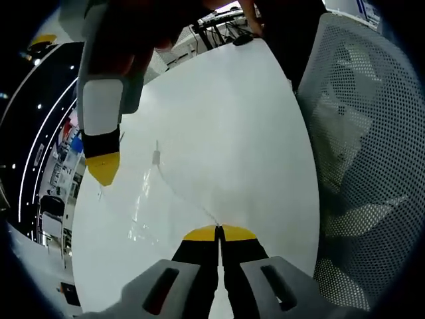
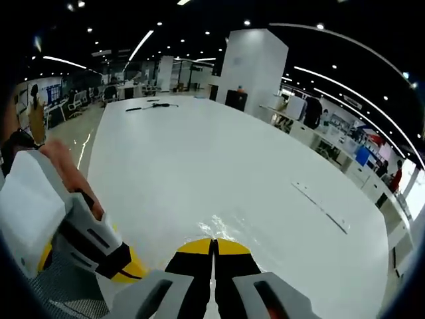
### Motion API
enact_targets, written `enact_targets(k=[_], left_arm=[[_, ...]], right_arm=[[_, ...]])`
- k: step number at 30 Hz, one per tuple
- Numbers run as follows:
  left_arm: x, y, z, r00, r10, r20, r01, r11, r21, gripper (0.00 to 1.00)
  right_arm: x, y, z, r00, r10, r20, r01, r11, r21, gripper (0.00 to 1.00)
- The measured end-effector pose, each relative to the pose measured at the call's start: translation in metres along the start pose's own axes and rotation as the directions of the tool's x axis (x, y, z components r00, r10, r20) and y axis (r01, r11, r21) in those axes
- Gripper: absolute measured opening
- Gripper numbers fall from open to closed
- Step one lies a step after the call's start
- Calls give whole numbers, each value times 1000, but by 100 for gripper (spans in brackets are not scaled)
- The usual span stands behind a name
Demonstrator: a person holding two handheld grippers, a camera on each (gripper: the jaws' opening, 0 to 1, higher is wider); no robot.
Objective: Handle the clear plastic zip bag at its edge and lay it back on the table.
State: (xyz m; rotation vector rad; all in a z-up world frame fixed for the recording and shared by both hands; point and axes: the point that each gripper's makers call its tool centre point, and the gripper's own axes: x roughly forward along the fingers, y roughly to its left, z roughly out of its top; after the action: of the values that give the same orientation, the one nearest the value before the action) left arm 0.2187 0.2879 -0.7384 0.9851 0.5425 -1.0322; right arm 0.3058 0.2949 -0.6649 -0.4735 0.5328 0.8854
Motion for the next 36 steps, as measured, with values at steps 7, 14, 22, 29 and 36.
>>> enact_targets(k=[7, 14, 22, 29, 36], left_arm=[[4, -1, 0, 1000, -6, -5, 6, 1000, -2, 0], [5, -5, -4, 1000, -9, -12, 9, 1000, -8, 0], [4, -1, -6, 1000, 1, -17, -1, 1000, -31, 0], [4, -1, -7, 1000, -5, -24, 4, 999, -41, 0], [4, -4, -5, 1000, -13, -24, 12, 999, -46, 0]], right_arm=[[-5, 0, 10, 1000, -5, 3, 5, 1000, -19, 0], [3, 3, 8, 1000, 6, -1, -6, 999, -44, 0], [0, 6, 12, 1000, 7, 12, -7, 999, -37, 0], [8, 7, 3, 1000, 29, 9, -29, 1000, -12, 0], [6, 15, 0, 999, 44, -2, -44, 999, -9, 0]])
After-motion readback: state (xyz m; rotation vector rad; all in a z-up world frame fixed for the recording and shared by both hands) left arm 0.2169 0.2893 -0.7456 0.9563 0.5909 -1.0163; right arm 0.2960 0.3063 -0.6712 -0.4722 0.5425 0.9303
